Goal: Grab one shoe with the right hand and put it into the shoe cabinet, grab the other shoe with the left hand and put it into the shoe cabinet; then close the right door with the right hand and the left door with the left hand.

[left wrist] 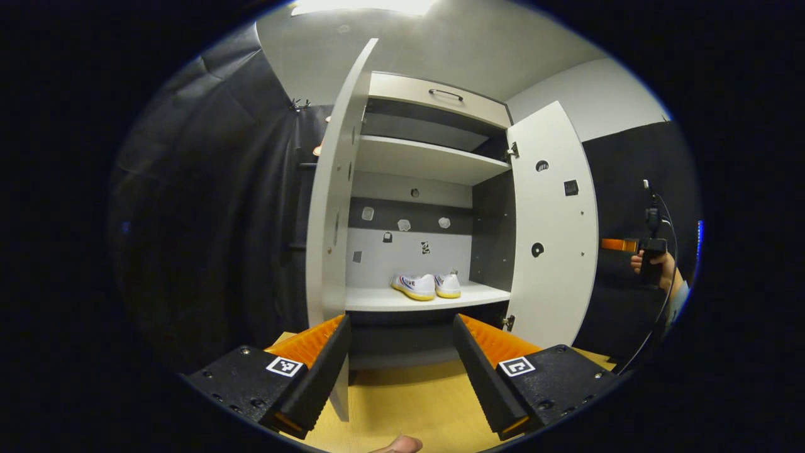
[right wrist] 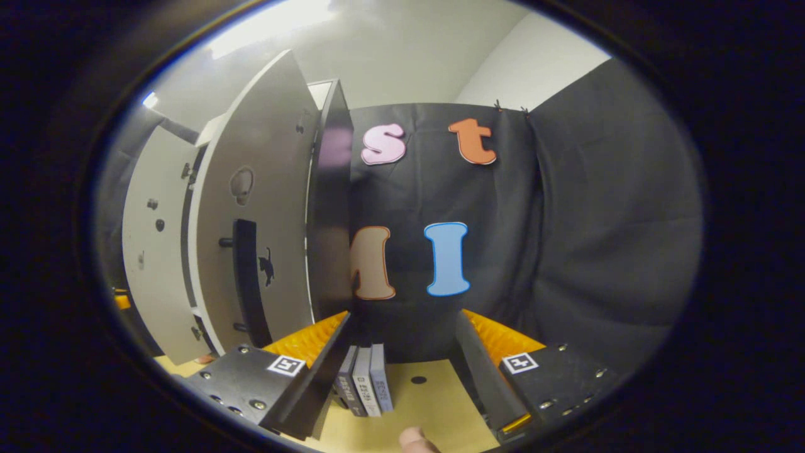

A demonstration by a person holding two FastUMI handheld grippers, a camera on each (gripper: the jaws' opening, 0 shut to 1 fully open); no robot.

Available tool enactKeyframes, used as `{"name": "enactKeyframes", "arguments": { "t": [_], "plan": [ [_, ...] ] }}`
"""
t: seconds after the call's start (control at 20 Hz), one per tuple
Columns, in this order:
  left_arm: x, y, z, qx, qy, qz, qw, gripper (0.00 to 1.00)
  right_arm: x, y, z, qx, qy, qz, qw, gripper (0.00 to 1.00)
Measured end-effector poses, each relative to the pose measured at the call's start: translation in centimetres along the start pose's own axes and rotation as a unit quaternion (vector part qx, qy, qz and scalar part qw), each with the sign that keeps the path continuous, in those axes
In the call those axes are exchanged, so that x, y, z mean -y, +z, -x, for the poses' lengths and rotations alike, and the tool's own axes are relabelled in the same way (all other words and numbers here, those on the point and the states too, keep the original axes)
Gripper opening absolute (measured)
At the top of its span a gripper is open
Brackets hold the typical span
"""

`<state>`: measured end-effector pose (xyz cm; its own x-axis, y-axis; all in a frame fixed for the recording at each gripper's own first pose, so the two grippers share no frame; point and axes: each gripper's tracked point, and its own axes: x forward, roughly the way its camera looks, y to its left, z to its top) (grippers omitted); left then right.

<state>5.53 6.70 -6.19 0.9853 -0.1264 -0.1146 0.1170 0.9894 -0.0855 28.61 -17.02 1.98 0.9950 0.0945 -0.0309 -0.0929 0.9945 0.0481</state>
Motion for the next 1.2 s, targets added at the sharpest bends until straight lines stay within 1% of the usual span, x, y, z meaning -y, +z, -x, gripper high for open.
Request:
{"name": "enactKeyframes", "arguments": {
  "t": [0.05, 0.15, 0.25, 0.35, 0.4, 0.45, 0.5, 0.55, 0.6, 0.65, 0.7, 0.8, 0.9, 1.0, 1.05, 1.1, 1.15, 1.2],
  "plan": [
    [-0.4, -0.3, 0.9, -0.001, 0.001, 0.001, 1.0, 0.97, -0.5, -0.5, -0.3, -0.008, 0.002, -0.005, 1.0, 0.98],
    [-1.2, -0.8, 2.5, 0.0, 0.005, 0.002, 1.0, 0.97, -1.5, -1.9, -1.1, -0.037, -0.01, 0.0, 0.999, 0.98],
    [-2.4, -1.0, 3.7, 0.001, 0.016, -0.006, 1.0, 0.97, -3.5, -3.2, -1.3, -0.059, -0.007, 0.013, 0.998, 0.96],
    [-4.0, -1.3, 4.9, 0.001, 0.037, -0.017, 0.999, 0.97, -6.5, -3.2, -1.2, -0.06, 0.019, 0.008, 0.998, 0.98],
    [-4.7, -1.3, 5.6, 0.008, 0.043, -0.018, 0.999, 0.97, -7.0, -3.1, -0.9, -0.057, 0.01, 0.021, 0.998, 0.98],
    [-5.1, -1.2, 6.1, 0.012, 0.045, -0.013, 0.999, 0.97, -6.7, -2.7, -1.0, -0.052, 0.001, 0.029, 0.998, 0.94],
    [-5.3, -1.5, 6.6, 0.013, 0.043, -0.002, 0.999, 0.95, -6.6, -2.8, -0.8, -0.053, -0.009, 0.035, 0.998, 0.91],
    [-5.6, -1.7, 7.0, 0.008, 0.041, 0.006, 0.999, 0.97, -6.9, -2.9, -0.7, -0.058, -0.015, 0.031, 0.998, 0.93],
    [-6.0, -2.1, 7.4, 0.005, 0.043, 0.009, 0.999, 0.96, -7.2, -2.9, -0.6, -0.061, -0.02, 0.03, 0.997, 0.93],
    [-6.5, -2.0, 7.7, 0.004, 0.05, 0.006, 0.999, 0.96, -7.4, -2.9, -0.3, -0.06, -0.026, 0.033, 0.997, 0.91],
    [-6.8, -1.9, 8.2, 0.006, 0.056, 0.0, 0.998, 0.97, -7.7, -2.8, 0.0, -0.057, -0.033, 0.034, 0.997, 0.93],
    [-6.4, -1.5, 9.2, 0.012, 0.053, -0.003, 0.999, 0.96, -8.3, -2.9, 0.3, -0.056, -0.044, 0.032, 0.997, 0.93],
    [-5.5, -1.2, 10.0, 0.017, 0.041, 0.003, 0.999, 0.96, -9.6, -2.7, 0.6, -0.048, -0.047, 0.035, 0.997, 0.93],
    [-5.1, -1.1, 10.4, 0.022, 0.037, 0.002, 0.999, 0.96, -11.3, -2.9, 0.8, -0.043, -0.037, 0.035, 0.998, 0.93],
    [-4.9, -0.9, 10.5, 0.026, 0.036, 0.001, 0.999, 0.93, -12.3, -3.1, 0.9, -0.043, -0.033, 0.029, 0.998, 0.93],
    [-4.7, -0.8, 10.3, 0.03, 0.034, 0.002, 0.999, 0.93, -13.2, -3.2, 0.9, -0.041, -0.029, 0.024, 0.998, 0.91],
    [-4.6, -0.7, 10.2, 0.031, 0.031, 0.002, 0.999, 0.96, -14.2, -3.3, 0.8, -0.04, -0.026, 0.017, 0.999, 0.96],
    [-4.3, -0.8, 10.0, 0.03, 0.029, 0.001, 0.999, 0.96, -15.3, -3.4, 0.8, -0.04, -0.021, 0.014, 0.999, 0.93]
  ]
}}
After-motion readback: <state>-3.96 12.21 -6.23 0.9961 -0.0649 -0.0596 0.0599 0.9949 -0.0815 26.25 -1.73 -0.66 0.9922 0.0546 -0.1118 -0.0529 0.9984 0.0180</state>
